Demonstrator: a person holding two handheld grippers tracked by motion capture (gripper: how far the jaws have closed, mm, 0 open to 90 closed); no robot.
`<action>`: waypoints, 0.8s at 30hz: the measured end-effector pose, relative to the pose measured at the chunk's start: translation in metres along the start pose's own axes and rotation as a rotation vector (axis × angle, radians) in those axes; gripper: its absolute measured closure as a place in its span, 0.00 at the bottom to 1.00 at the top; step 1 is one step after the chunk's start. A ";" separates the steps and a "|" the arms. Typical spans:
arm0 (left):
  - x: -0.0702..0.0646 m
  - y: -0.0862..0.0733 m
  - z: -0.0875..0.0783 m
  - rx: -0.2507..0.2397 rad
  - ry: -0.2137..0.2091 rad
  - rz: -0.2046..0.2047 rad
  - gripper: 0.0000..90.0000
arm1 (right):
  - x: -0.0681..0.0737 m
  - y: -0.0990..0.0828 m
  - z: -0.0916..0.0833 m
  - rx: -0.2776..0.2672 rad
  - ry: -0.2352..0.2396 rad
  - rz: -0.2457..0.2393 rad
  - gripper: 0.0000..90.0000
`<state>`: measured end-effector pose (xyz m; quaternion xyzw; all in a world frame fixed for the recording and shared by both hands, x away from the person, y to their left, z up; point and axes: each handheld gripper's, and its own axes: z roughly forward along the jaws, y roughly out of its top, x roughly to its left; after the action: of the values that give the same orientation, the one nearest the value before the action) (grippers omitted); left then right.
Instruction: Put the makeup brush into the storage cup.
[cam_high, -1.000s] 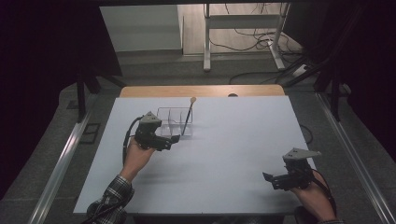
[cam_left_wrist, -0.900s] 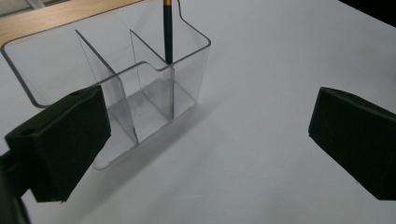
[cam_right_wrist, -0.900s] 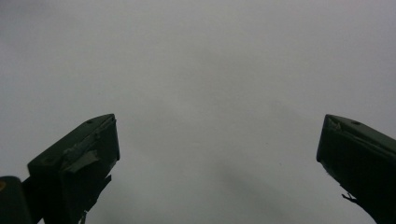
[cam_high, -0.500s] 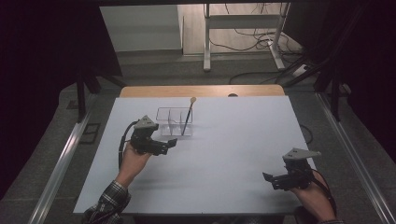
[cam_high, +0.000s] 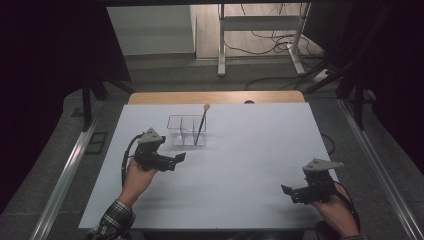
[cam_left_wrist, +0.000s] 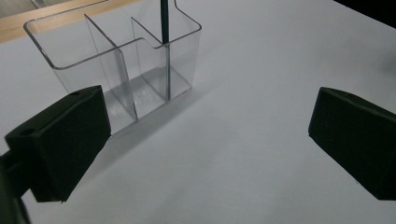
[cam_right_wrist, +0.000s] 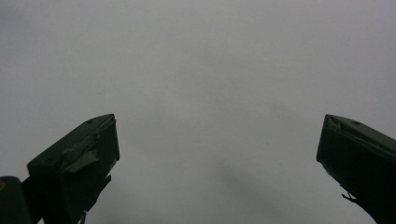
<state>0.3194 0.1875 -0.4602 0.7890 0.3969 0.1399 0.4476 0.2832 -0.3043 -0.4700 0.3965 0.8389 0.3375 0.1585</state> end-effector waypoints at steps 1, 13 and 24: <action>0.000 -0.001 -0.001 0.002 0.000 -0.002 0.00 | 0.000 0.000 0.000 -0.001 0.000 -0.002 0.00; -0.004 -0.011 -0.012 0.001 0.003 -0.010 0.00 | 0.000 0.000 0.000 -0.001 0.000 -0.002 0.00; -0.008 -0.017 -0.019 0.005 0.003 -0.009 0.00 | 0.000 0.000 0.000 0.000 0.000 -0.002 0.00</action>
<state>0.2950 0.1973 -0.4624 0.7881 0.4016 0.1380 0.4457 0.2833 -0.3041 -0.4701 0.3955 0.8393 0.3375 0.1589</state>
